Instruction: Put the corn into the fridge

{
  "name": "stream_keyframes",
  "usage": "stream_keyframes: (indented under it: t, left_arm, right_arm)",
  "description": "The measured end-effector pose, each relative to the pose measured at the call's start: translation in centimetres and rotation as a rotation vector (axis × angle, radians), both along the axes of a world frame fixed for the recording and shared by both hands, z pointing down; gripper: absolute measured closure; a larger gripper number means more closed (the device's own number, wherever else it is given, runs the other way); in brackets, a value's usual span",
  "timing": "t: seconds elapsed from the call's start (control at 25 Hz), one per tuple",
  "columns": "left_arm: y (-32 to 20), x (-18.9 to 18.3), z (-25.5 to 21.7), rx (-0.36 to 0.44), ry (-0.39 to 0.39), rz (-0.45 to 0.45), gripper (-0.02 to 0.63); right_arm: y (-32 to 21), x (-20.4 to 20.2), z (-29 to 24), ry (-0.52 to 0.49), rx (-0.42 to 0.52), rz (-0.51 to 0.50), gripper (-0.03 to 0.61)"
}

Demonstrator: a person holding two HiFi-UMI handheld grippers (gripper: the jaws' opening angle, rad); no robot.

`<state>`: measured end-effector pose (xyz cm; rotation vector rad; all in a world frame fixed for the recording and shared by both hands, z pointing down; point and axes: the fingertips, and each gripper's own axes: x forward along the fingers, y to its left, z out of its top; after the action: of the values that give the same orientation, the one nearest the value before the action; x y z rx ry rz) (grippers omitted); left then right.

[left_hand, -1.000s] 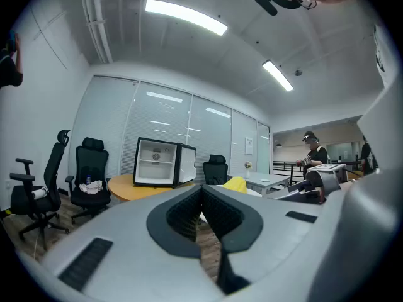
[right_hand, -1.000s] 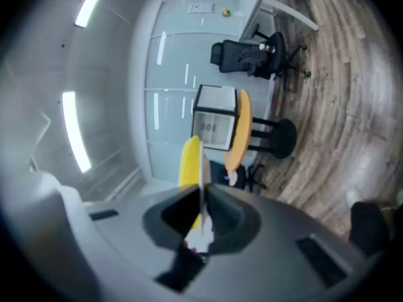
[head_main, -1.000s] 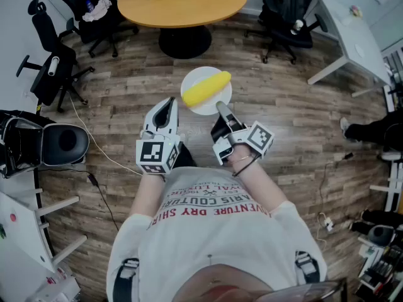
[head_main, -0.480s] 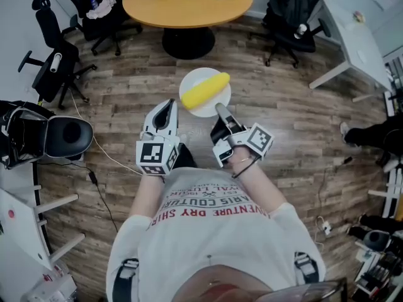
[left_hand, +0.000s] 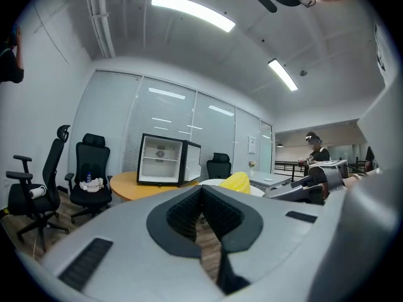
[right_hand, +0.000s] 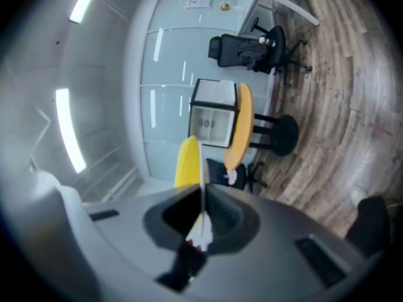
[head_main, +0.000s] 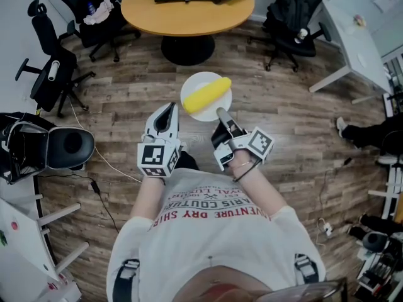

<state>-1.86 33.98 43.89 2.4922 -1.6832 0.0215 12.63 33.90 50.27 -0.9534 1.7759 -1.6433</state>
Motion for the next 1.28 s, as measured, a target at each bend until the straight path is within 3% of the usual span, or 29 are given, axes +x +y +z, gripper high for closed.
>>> stream_keyframes:
  t: [0.8, 1.08, 1.28]
  left_arm:
    - [-19.4, -9.2, -1.7, 0.027, -0.011, 0.097, 0.586]
    - [-21.5, -9.6, -0.2, 0.008, -0.015, 0.09, 0.586]
    - [-25.6, -10.2, 0.6, 0.001, -0.024, 0.055, 0.586]
  right_arm:
    - [-18.5, -8.7, -1.7, -0.004, 0.015, 0.098, 0.538]
    - [-20.8, -9.6, -0.5, -0.014, -0.013, 0.078, 0.538]
    - [-25.6, -10.1, 0.4, -0.014, -0.024, 0.044, 0.538]
